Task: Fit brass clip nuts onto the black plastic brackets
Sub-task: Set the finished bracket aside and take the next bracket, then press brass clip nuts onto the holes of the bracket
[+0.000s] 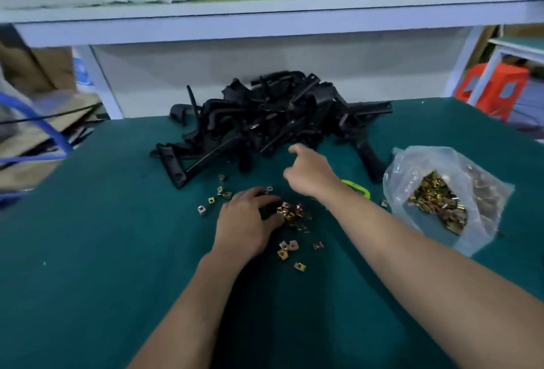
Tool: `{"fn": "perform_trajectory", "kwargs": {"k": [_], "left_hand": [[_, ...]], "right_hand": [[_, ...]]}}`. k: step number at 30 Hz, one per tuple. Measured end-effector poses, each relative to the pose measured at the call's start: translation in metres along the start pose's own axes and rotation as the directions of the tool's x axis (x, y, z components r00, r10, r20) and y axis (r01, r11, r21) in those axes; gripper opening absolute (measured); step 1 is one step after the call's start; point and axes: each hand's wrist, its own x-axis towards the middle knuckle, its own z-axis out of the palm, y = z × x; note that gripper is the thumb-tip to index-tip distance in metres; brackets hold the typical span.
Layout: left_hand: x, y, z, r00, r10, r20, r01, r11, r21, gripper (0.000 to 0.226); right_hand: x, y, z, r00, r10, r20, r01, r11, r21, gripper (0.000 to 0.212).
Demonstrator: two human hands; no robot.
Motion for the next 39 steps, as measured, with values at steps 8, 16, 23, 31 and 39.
{"fn": "perform_trajectory", "kwargs": {"k": [8,16,23,31,39], "left_hand": [[0.022,-0.011,0.001,0.98,0.031,-0.199,-0.05,0.994,-0.094,0.01],[0.025,-0.017,-0.004,0.965,-0.077,-0.249,0.0,0.955,-0.295,0.015],[0.03,-0.022,-0.01,0.915,-0.333,-0.228,0.182,0.845,-0.504,0.016],[0.013,-0.009,-0.012,0.919,-0.265,-0.293,0.092,0.865,-0.494,0.026],[-0.015,0.003,-0.01,0.947,-0.219,-0.234,0.079,0.867,-0.492,0.025]], "right_hand": [[0.084,-0.016,0.024,0.975,0.208,-0.076,-0.181,0.947,0.266,0.057],[0.116,-0.019,0.045,0.79,0.472,-0.392,-0.184,0.792,0.582,0.022],[0.025,0.0,0.027,0.88,0.36,-0.311,-0.072,0.747,0.661,0.036],[-0.067,0.034,-0.001,0.971,0.179,-0.161,-0.047,0.796,0.603,0.018],[-0.091,0.058,-0.014,1.0,-0.002,-0.014,0.012,0.692,0.722,0.01]]}}
